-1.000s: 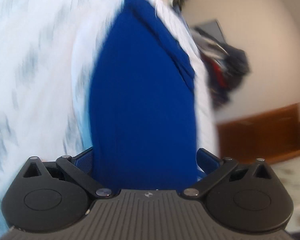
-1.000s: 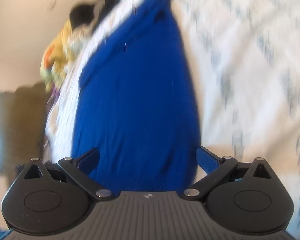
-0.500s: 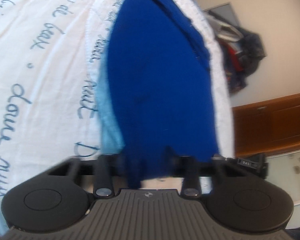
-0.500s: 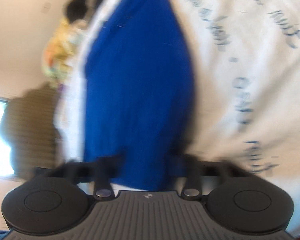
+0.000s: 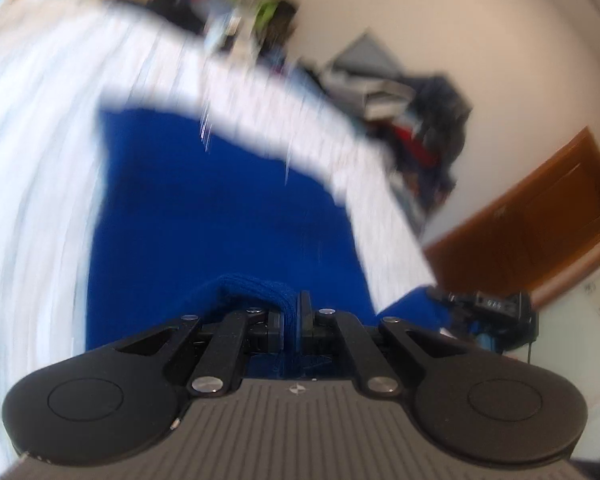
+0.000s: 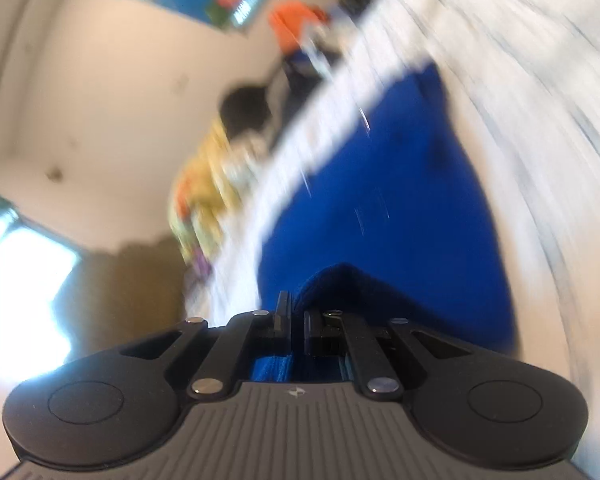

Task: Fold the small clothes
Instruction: 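Lift the hem with both grippers and fold it over toward the collar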

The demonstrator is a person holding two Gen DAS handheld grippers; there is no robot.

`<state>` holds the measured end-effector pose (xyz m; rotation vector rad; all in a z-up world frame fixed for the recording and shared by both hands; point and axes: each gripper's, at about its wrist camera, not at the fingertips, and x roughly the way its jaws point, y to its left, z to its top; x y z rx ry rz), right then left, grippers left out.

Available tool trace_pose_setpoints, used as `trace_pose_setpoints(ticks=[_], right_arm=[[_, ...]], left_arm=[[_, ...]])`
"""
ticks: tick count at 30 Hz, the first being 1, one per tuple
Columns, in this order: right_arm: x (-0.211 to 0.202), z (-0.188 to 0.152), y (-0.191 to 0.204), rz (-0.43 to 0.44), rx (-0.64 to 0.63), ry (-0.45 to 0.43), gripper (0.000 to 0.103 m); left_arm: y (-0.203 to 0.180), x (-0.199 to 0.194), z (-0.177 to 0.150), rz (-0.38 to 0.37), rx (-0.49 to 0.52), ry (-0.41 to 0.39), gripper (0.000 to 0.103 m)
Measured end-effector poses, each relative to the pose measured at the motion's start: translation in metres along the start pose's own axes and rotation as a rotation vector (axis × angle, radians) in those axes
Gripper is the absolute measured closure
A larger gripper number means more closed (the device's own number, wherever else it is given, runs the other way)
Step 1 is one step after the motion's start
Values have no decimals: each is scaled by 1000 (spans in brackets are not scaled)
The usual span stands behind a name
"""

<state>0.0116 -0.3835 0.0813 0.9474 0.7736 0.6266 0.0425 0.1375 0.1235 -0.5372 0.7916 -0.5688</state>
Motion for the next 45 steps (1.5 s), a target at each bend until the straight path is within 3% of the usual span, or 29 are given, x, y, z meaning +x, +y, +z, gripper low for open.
trace_pose_setpoints(ticks=[3,7,9,10,11,12,13,15,16,17,18,20,23,27,29,30,31,32,36,39,42,45], right_arm=[[54,74,-15,-19,20,-58,98],[117,146,-56,-93,97,-88,97],[144,163,-78,-160,155,-133,87],[158,171,-85,-187,167,-111,78],[169,177,-88,-206,172,-92,56],[175,181,-87,-215,183,-90,44],[171,179,-84,-205,177,-103,43],[152,171,-71,-191,109,-131,34],[139,164,-62,-203,64,-142,27],[123,154,-53,-239,12,-149,17],[108,143,-47,-283,-34,-151,14],[81,115,-48,-362,-92,-126,14],[66,77,-62,-455,-76,-23,14],[71,42,-46,-435,-186,4,13],[83,35,-37,-411,-221,34,14],[89,35,-33,-416,-235,46,31],[98,37,-31,-426,-239,79,61],[107,41,-36,-448,-220,119,96],[102,52,-36,-401,-180,112,97],[76,49,-11,-328,-219,74,97],[34,32,16,-265,-272,74,97],[-5,-1,25,-227,-283,134,96]], left_arm=[[15,52,66,51,3,-81,100],[44,135,123,189,5,-106,99],[60,168,138,279,-6,-99,97],[71,177,147,304,-27,-82,88],[78,181,151,325,-55,-72,82],[86,171,152,344,-93,-68,60],[87,164,150,341,-109,-92,27],[82,131,135,350,-72,-210,2],[75,110,123,373,-40,-268,0],[72,92,110,400,-21,-282,0],[71,80,97,432,-20,-275,1],[76,60,67,474,-57,-235,2],[91,54,25,472,-149,-110,11],[74,59,6,457,-81,-91,10],[68,72,9,436,-47,-79,19],[64,78,11,464,-22,-73,49],[63,83,14,497,-8,-56,89],[66,89,16,497,-32,-29,96],[60,79,27,510,-54,-32,96],[27,40,27,433,-7,-72,96],[-7,-9,5,374,58,-69,96],[-12,-37,-40,387,104,-13,94]])
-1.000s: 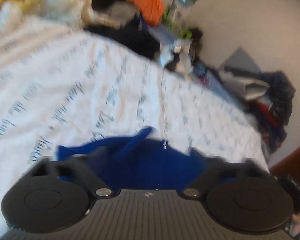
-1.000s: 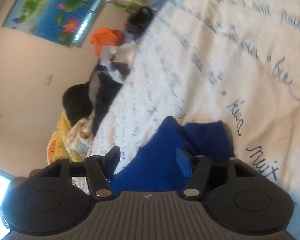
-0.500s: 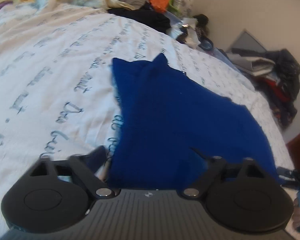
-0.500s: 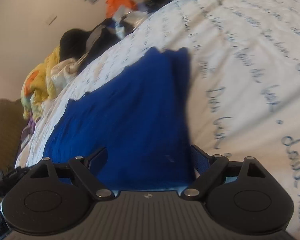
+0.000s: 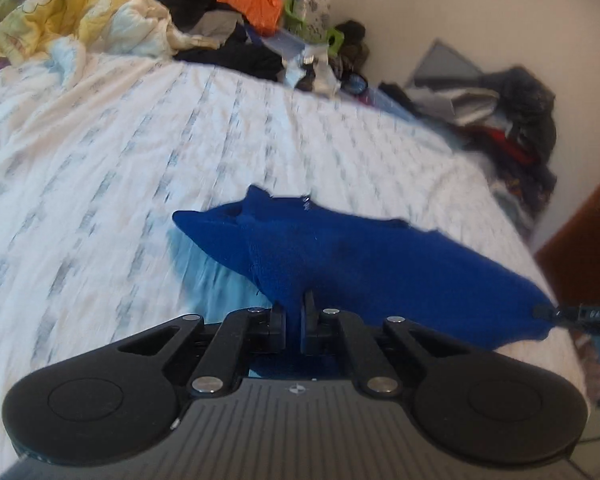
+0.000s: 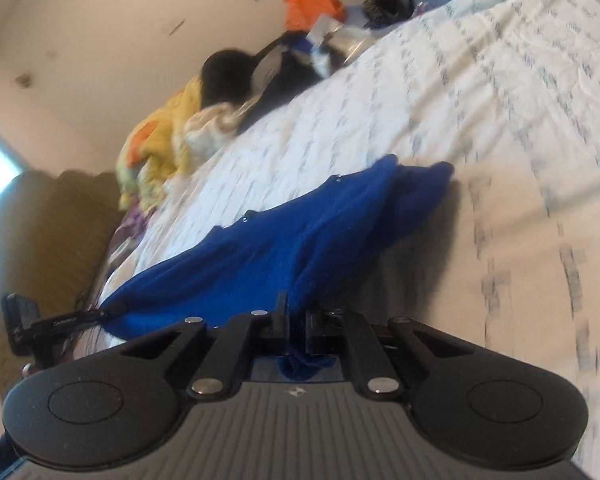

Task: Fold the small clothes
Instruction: 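Lift the hem with both grippers and fold it over toward the collar, then open both grippers and release the folded hem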

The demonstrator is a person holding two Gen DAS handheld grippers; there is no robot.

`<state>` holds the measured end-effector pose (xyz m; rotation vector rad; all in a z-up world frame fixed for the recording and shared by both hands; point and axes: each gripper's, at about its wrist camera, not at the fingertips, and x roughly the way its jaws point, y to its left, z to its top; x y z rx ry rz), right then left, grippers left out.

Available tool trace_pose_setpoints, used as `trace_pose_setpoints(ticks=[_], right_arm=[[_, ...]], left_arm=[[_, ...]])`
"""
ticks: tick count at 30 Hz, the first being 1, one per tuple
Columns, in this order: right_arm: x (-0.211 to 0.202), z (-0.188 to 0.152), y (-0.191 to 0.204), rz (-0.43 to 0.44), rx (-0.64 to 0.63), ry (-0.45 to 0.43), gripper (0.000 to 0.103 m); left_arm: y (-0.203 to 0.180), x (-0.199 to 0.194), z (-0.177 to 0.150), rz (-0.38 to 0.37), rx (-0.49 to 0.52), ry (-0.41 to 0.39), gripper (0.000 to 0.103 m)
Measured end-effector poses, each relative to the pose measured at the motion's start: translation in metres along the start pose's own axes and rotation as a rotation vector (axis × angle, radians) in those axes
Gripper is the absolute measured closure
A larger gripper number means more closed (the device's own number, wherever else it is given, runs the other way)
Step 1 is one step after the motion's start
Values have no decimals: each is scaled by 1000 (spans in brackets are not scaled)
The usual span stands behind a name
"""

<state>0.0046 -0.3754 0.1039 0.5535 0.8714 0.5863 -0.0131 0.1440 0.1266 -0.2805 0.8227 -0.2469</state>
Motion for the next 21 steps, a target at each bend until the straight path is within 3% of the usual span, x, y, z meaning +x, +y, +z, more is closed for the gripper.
trace_pose_setpoints(ticks=[2,3,5,6,8,9,10,11,14,16,17,18,19,21], right_arm=[[-2,-30,-3,-65,12,43,84],[3,-43,-6,-121,19,72,58],[11,-49,-13,-234,19,95,30],[9,-43,-13,-279,13,55,30],[0,-20,-8,-260,-3,-82,30],[-1,-7,-4,-218,-25,-141,30],[3,7,0,-188,-54,-176,30],[12,21,2,-180,-74,-193,31],[63,63,1,-246,-118,-162,32],[99,77,-2,-299,-164,-109,43],[118,81,-6,-333,-176,-74,55],[135,81,-9,-355,-185,-39,75],[145,82,-12,-369,-190,-9,92],[149,73,-12,-361,-210,-19,96]], left_arm=[[16,8,-33,47,-2,43,87],[27,14,-43,88,-34,58,88],[47,22,-43,150,-133,59,86],[50,22,-34,148,-156,29,86],[41,22,-6,151,-135,-75,61],[33,27,9,161,-112,-112,23],[23,37,23,180,-89,-145,3],[15,48,34,203,-71,-180,8],[-13,109,65,246,44,-146,21],[-26,152,73,294,97,-75,49],[-29,170,74,299,118,-31,54],[-31,185,72,308,147,1,77],[-35,194,71,339,176,4,88],[-33,187,69,370,195,-65,91]])
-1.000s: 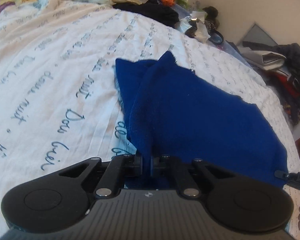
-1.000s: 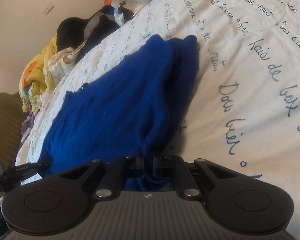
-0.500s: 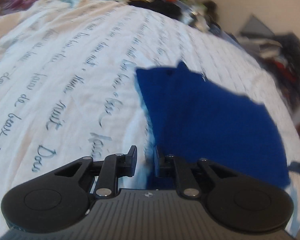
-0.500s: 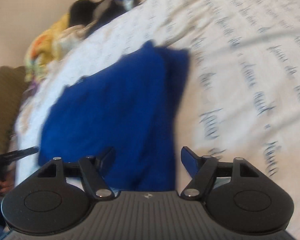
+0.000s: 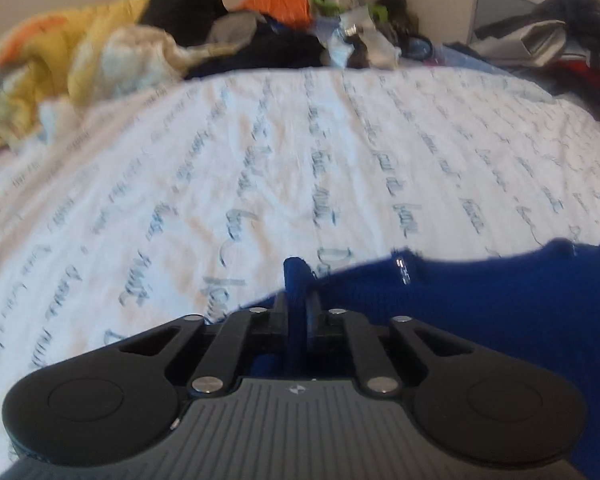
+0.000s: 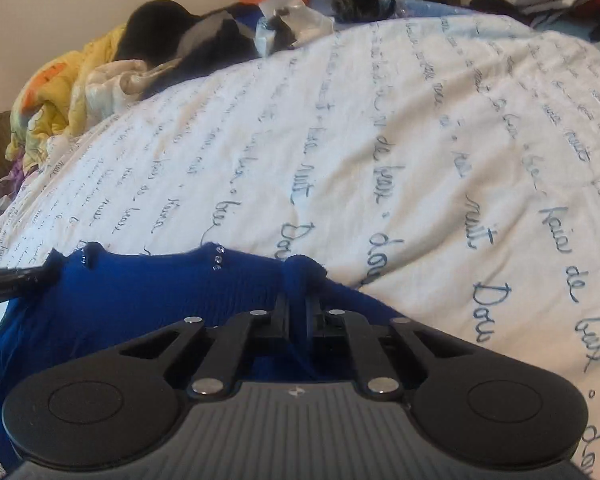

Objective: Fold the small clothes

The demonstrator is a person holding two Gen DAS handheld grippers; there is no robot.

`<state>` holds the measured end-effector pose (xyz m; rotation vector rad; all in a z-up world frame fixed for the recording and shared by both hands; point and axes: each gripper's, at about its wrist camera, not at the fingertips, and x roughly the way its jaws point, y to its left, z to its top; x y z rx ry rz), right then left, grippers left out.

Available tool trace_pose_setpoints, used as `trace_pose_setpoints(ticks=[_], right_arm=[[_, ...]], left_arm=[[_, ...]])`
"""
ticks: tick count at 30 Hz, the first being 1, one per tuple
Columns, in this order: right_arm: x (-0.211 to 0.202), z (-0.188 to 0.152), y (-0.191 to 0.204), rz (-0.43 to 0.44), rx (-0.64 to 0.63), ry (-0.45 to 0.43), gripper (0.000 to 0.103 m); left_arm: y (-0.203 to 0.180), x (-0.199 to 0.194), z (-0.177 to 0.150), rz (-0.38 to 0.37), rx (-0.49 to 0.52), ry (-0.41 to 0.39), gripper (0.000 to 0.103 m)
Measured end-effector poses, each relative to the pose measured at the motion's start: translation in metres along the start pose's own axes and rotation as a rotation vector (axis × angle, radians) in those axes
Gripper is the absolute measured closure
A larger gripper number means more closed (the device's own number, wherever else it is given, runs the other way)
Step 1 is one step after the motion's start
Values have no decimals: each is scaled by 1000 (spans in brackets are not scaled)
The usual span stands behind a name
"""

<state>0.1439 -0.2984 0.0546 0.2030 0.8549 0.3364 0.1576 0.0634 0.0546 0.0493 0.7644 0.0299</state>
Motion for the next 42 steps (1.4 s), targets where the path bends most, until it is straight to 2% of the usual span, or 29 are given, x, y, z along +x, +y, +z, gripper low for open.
trace_pose_setpoints(ticks=[2,3,4,5,6,8,9,10,11,12,13,14,16,18,19,20,21,23,24,27,29,31,33,35,36,37,38,40,42], right_arm=[[-19,4,-9,40,44,-85,96],[-24,5,-16,51,80,-123,96],[-18,4,-20,39,91,-114,96],[-5,2,-20,16,75,-68,96],[3,-5,-17,5,45,-65,96],[0,-9,-11,-20,32,-86,94],[-5,-6,-10,-25,54,-69,89],[-11,-4,-9,-36,67,-59,86],[-23,-3,-7,-56,77,-81,82],[-35,-5,-3,-74,83,-137,81],[-46,-6,5,-70,79,-192,79],[-49,-5,16,-45,54,-212,78],[-39,-3,40,-23,-9,-179,77],[-14,-8,55,-75,-86,-117,77],[1,-13,55,-140,-124,-79,78],[5,-23,48,-155,-162,-116,78],[2,-34,36,-145,-176,-165,78],[-9,-42,11,-88,-61,-210,78],[-9,-43,8,-82,-46,-215,78],[-4,-40,30,-169,-161,-202,77],[-15,-41,44,-211,-142,-173,75],[-41,-52,52,-151,-91,-188,65],[-57,-72,62,-97,-124,-208,35],[-50,-88,67,-133,-178,-151,25],[-47,-98,64,-147,-212,-158,25],[-50,-105,57,-121,-219,-198,25],[-54,-106,50,-99,-198,-203,25],[-61,-101,49,-139,-179,-167,25],[-70,-99,54,-170,-153,-137,25]], left_arm=[[11,-5,2,5,-26,-46,92],[14,3,-1,18,-22,-27,91],[13,12,-6,31,-21,-1,91],[9,12,-9,46,4,-41,91],[4,10,-11,63,33,-51,91],[2,-1,-10,51,25,-54,83],[3,-12,-11,42,17,-74,73],[4,-26,-12,45,10,-110,58],[1,-41,-12,48,-4,-162,46],[-4,-54,-14,29,-14,-202,25],[-12,-59,-15,3,-8,-220,15],[-24,-60,-13,-24,16,-214,16],[-48,-45,-17,-47,72,-156,22],[-56,-20,-26,-15,103,-74,26],[-49,-11,-33,-11,94,-73,18],[-39,-10,-40,-6,81,-107,11],[-27,-9,-42,8,58,-93,0],[-3,-5,-42,-14,-11,-62,0],[4,-3,-41,-39,-42,-48,0],[-7,-10,-39,20,6,-61,0],[-20,-35,-46,51,48,-87,5],[-28,-66,-61,-32,54,-132,3],[-37,-83,-77,-105,68,-145,2],[-47,-75,-93,-135,112,-76,2],[-46,-70,-102,-132,119,-84,0],[-40,-71,-105,-152,102,-94,0],[-37,-72,-103,-137,109,-86,0],[-34,-80,-100,-89,123,-71,2],[-31,-91,-100,-102,105,-57,7]])
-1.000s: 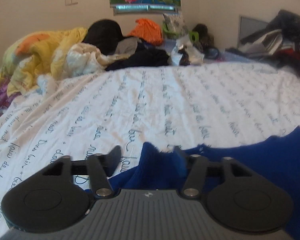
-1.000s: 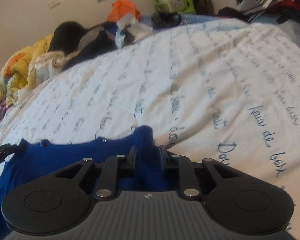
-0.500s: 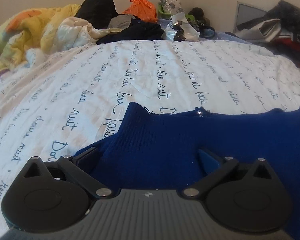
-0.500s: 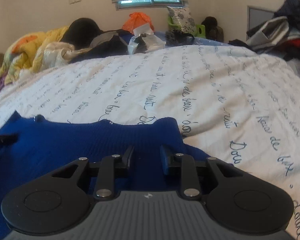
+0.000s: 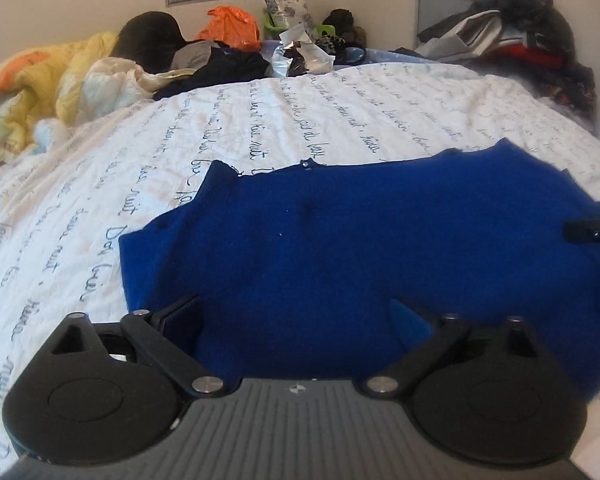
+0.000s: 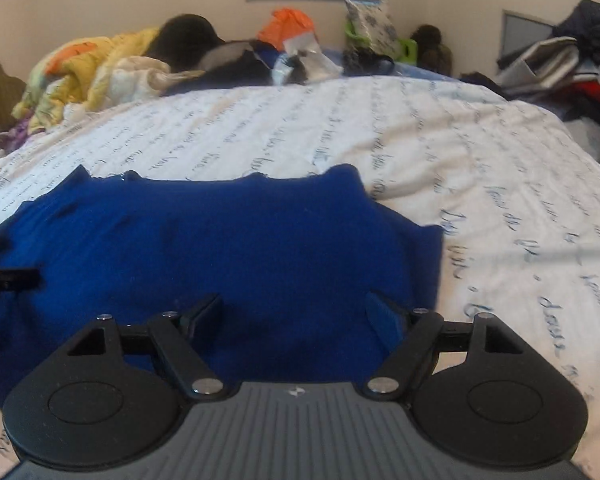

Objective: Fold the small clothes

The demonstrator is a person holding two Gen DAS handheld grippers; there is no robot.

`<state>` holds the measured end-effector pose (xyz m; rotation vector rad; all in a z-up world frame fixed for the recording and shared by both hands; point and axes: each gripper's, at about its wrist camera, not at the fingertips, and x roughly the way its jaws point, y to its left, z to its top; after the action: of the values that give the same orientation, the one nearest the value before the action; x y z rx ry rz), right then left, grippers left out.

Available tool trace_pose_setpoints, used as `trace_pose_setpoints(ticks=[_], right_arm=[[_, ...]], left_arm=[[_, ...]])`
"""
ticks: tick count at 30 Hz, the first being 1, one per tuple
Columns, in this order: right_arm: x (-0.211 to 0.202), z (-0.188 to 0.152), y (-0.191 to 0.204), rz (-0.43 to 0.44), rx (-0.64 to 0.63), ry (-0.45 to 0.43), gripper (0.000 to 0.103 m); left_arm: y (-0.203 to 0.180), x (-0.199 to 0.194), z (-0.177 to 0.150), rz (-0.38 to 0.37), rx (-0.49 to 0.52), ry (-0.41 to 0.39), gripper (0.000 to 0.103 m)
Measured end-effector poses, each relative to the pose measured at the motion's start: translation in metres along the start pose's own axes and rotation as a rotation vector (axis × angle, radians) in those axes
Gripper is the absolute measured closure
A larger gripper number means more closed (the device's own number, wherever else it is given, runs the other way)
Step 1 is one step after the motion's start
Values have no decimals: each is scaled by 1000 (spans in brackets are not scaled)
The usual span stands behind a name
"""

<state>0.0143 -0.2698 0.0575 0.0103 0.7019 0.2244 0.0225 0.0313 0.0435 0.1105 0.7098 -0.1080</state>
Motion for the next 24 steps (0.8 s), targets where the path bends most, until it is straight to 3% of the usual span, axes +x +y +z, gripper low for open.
trace_pose_setpoints(ticks=[4,6,8,9,11,13,15,17,18,19,21,24], right_arm=[[-10,-4,24,52,-7,12,24],[-1,-18,32,55,-74,43,20],[-7,-28,25,68,-96,15,18],[-12,-26,20,56,-79,42,18],[-31,-23,20,-8,-64,54,17],[-52,-33,28,35,-95,-1,17],[-43,-50,39,62,-158,95,15],[-45,-60,32,69,-132,59,11],[-47,-56,29,66,-109,80,11],[-50,-49,27,51,-80,102,11],[-64,-40,25,56,-40,59,10],[-61,-33,33,94,-45,42,10]], left_arm=[[-15,-2,-11,-52,-10,38,3],[-21,-5,-26,-12,56,-2,0],[-14,-17,-30,-12,21,31,1],[-10,-26,-33,-22,-4,39,8],[-5,-46,-42,-46,-36,16,7],[-9,-48,-53,-56,-6,41,1],[-11,-45,-64,-42,-6,26,0],[-10,-49,-59,-30,-20,58,1],[-8,-54,-55,-31,-37,64,9],[-4,-61,-52,-34,-62,52,8],[1,-72,-49,-63,-102,9,1],[1,-55,-49,-72,-114,61,1]])
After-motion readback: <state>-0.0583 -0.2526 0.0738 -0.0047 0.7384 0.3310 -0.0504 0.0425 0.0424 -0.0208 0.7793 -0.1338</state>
